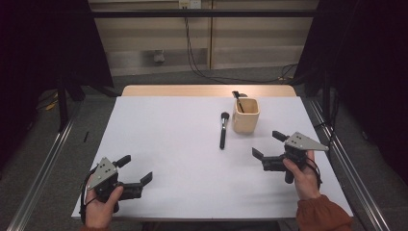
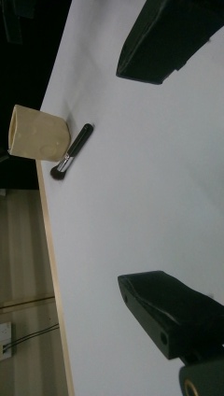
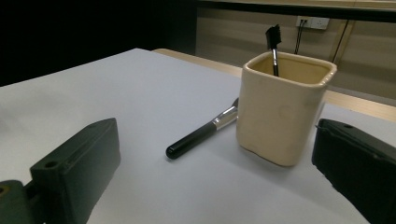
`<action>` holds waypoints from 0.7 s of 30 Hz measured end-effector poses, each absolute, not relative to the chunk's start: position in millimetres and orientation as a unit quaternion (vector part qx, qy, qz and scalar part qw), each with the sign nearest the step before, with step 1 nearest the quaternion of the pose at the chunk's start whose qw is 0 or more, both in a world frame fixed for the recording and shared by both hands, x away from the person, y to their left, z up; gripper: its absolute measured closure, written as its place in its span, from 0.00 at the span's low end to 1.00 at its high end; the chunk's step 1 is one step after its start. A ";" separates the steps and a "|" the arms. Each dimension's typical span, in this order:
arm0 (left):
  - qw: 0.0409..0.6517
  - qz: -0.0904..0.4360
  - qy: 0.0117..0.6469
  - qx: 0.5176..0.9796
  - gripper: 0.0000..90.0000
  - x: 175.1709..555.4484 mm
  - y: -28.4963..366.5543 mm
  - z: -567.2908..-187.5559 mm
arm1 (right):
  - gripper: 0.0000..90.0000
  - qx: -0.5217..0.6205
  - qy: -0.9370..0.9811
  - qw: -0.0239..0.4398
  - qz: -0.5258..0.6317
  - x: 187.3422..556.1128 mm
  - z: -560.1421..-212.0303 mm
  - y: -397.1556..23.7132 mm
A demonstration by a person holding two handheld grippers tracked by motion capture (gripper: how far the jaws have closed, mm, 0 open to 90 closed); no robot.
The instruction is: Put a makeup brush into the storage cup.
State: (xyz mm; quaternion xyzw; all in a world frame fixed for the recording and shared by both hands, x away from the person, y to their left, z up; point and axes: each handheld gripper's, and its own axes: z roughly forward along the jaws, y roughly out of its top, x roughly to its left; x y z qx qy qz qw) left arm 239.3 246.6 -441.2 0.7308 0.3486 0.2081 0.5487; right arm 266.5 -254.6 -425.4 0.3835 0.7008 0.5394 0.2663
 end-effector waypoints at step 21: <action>0.551 0.207 0.345 0.732 0.03 239.5 246.5 -440.6 | 0.01 0.359 0.714 0.262 0.541 304.8 -420.1 -215.6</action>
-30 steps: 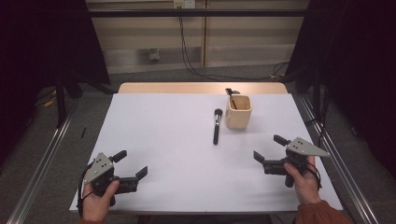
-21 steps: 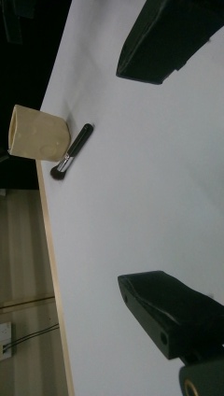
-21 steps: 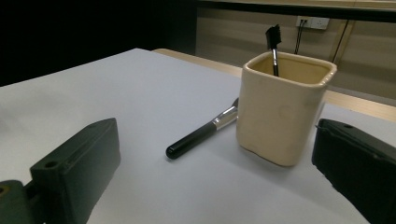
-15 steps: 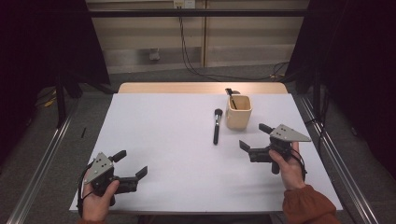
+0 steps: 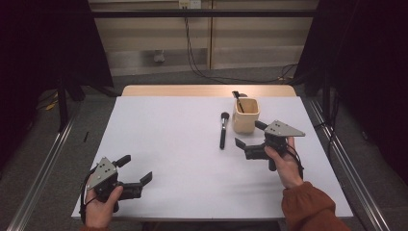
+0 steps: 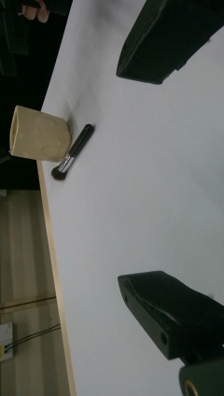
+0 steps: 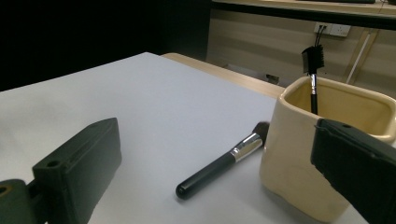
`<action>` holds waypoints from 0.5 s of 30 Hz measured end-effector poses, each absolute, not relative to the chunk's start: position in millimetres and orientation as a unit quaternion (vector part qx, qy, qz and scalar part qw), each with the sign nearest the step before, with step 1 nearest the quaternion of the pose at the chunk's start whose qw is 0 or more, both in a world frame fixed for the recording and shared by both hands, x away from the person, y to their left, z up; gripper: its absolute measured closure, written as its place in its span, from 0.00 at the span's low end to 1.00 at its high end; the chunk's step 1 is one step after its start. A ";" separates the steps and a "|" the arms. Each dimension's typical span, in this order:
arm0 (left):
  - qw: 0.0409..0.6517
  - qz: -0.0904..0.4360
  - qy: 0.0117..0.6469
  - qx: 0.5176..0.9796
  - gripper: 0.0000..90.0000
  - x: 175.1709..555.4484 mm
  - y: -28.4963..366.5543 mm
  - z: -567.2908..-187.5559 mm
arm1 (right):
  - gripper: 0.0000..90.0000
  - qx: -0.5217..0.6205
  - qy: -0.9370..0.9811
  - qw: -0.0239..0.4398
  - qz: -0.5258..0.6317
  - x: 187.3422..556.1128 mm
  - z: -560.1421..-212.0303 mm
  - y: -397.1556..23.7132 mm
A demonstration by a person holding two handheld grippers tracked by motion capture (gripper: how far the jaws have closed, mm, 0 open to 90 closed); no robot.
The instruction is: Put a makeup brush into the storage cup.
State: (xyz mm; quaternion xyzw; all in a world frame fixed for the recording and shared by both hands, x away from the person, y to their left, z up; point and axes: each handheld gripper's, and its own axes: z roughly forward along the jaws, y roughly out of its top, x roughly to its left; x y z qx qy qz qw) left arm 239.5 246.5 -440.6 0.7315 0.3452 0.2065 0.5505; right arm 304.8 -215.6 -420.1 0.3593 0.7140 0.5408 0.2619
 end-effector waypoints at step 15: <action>0.550 0.206 0.342 0.733 0.03 239.0 245.9 -440.4 | 0.01 0.347 0.742 0.234 0.523 325.4 -422.7 -187.0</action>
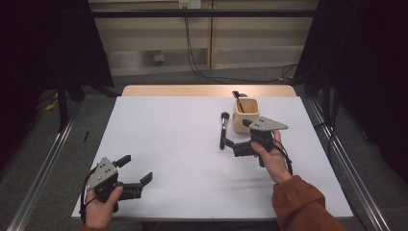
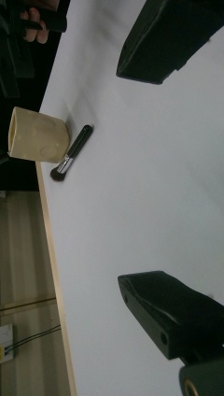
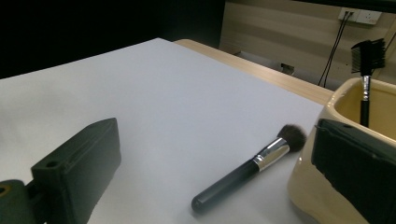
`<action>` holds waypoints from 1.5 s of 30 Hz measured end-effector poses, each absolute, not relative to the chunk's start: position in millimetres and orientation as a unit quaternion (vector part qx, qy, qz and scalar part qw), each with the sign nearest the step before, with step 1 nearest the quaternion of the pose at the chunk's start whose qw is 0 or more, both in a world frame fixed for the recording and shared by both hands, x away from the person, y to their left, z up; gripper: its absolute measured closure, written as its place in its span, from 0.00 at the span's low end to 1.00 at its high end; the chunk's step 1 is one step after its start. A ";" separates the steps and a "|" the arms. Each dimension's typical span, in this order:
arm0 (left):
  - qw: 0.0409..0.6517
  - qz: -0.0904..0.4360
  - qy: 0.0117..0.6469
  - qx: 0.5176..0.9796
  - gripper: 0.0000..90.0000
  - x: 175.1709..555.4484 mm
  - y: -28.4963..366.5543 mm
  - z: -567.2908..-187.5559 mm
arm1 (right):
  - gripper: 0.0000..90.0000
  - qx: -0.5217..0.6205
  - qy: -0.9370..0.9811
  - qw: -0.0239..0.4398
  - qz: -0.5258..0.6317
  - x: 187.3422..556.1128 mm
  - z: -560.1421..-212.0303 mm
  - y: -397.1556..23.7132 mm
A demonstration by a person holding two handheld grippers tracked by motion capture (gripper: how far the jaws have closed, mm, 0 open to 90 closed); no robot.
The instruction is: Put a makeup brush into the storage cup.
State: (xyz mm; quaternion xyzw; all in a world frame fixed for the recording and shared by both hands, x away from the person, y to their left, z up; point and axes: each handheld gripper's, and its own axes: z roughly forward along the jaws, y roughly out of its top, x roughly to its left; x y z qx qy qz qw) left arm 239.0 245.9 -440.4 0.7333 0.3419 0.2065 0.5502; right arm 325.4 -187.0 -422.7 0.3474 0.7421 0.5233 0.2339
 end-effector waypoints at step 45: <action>0.548 0.202 0.336 0.739 0.03 240.1 245.8 -441.2 | 0.13 0.413 0.812 0.119 0.394 372.3 -444.7 -149.3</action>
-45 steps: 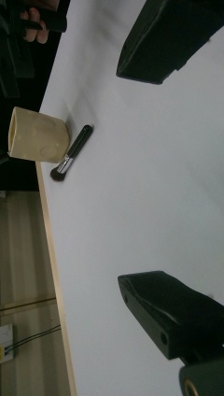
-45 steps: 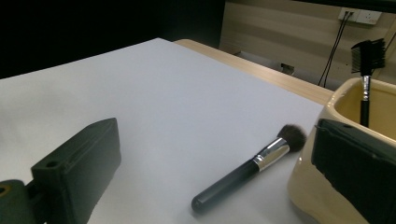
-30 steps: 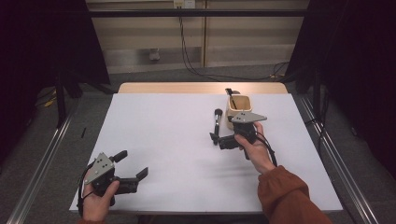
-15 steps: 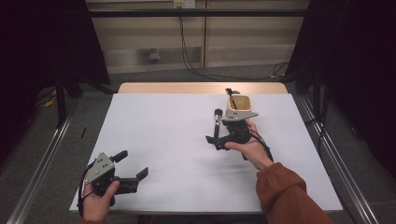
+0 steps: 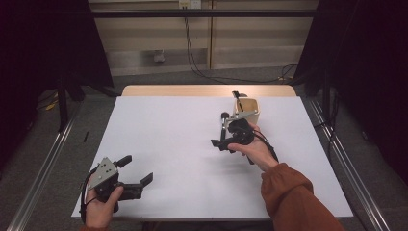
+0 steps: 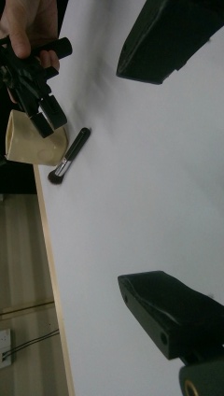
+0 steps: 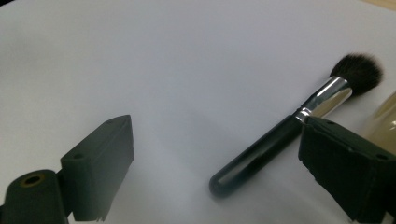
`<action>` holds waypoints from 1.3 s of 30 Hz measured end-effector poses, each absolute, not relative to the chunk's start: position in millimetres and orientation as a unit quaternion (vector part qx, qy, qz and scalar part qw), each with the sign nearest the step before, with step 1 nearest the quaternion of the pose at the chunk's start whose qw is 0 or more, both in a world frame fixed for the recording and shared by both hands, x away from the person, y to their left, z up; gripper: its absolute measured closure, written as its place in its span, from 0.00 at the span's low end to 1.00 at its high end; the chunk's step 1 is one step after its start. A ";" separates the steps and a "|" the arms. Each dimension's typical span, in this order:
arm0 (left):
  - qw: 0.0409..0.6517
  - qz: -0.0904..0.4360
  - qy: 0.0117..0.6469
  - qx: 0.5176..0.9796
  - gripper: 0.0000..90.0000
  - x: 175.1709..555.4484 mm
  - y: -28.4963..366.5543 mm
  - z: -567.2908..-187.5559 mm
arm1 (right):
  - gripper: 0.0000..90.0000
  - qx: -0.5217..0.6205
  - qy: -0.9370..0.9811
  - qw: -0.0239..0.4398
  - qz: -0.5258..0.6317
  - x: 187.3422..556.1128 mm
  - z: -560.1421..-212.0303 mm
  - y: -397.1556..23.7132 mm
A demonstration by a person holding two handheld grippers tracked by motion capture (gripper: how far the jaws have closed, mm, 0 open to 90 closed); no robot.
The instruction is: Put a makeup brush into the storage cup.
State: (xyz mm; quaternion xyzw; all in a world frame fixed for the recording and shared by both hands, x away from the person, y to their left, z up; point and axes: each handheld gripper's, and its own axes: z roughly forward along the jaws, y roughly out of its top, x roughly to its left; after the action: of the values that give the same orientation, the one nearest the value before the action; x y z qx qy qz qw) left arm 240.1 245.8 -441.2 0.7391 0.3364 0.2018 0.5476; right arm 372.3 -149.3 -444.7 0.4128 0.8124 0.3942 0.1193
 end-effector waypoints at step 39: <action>0.547 0.197 0.335 0.742 0.03 240.4 244.8 -441.9 | 0.48 0.555 0.801 0.043 0.220 408.3 -452.3 -130.0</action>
State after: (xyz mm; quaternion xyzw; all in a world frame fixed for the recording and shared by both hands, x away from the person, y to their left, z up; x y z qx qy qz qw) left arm 240.4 244.8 -441.9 0.7415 0.3346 0.1975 0.5469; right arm 408.3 -130.0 -452.3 0.5550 0.8011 0.2200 0.0427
